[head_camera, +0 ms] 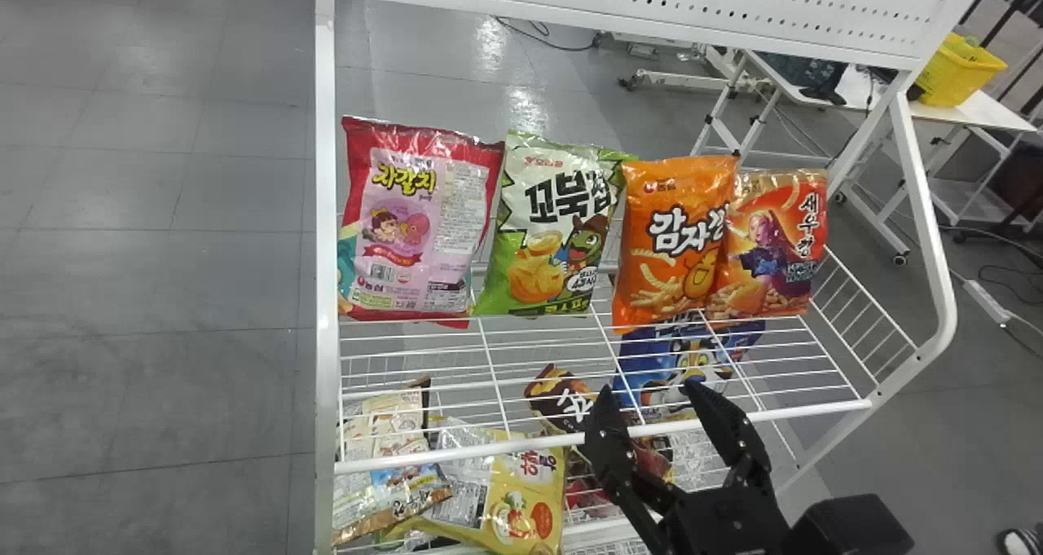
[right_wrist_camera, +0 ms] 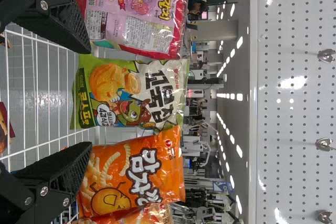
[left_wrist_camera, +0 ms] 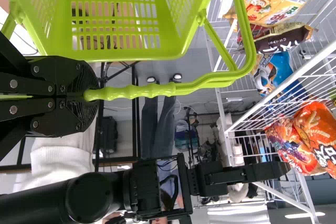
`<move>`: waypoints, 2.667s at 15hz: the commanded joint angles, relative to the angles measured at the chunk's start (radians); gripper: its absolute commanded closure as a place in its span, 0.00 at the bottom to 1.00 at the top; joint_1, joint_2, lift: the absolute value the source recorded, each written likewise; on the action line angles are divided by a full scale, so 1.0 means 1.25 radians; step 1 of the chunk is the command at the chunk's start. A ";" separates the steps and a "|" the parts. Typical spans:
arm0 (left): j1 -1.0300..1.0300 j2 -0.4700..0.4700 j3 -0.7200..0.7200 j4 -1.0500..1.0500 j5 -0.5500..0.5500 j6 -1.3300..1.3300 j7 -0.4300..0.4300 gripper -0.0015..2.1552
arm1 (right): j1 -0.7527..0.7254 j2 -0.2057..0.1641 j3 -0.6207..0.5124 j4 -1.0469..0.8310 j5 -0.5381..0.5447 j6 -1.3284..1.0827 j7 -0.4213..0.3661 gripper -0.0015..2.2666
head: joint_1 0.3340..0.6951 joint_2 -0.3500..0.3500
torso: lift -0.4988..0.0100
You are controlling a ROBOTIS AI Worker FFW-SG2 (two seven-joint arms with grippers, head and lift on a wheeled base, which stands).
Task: Hold basket handle with left hand then pick Gkobukchip with right hand and place into basket
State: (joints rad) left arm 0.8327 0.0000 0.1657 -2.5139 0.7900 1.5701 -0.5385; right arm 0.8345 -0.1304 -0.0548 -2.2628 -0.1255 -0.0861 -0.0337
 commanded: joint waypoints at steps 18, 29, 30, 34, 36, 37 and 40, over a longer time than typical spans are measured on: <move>0.008 -0.002 -0.007 -0.026 0.009 0.001 -0.001 0.98 | -0.131 0.016 -0.016 0.090 -0.032 0.019 -0.001 0.10 | 1.00 0.00 | 0.92; -0.064 -0.002 -0.027 0.068 -0.011 0.001 0.017 0.98 | -0.459 0.059 0.001 0.300 0.014 0.167 -0.002 0.10 | 1.00 0.00 | 0.92; -0.072 -0.002 -0.031 0.082 -0.013 0.001 0.026 0.98 | -0.487 0.058 0.002 0.327 0.014 0.164 -0.001 0.10 | 1.00 0.00 | 0.92; -0.080 -0.002 -0.033 0.089 -0.022 0.001 0.036 0.98 | -0.568 0.053 0.007 0.419 0.016 0.142 -0.001 0.09 | 1.00 0.00 | 0.92; -0.080 -0.002 -0.033 0.089 -0.025 0.001 0.039 0.98 | -0.604 0.049 0.011 0.454 0.016 0.132 -0.001 0.09 | 1.00 0.00 | 0.92; -0.080 -0.002 -0.033 0.089 -0.026 0.001 0.044 0.98 | -0.621 0.049 0.013 0.473 0.017 0.130 -0.001 0.09 | 1.00 0.00 | 0.92; -0.082 -0.002 -0.033 0.092 -0.032 0.001 0.048 0.98 | -0.643 0.049 0.018 0.496 0.017 0.142 0.005 0.09 | 1.00 0.00 | 0.92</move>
State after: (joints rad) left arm 0.7325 0.0000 0.1244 -2.4018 0.7554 1.5701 -0.4786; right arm 0.0399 -0.0690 -0.0360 -1.6510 -0.1044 0.0809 -0.0306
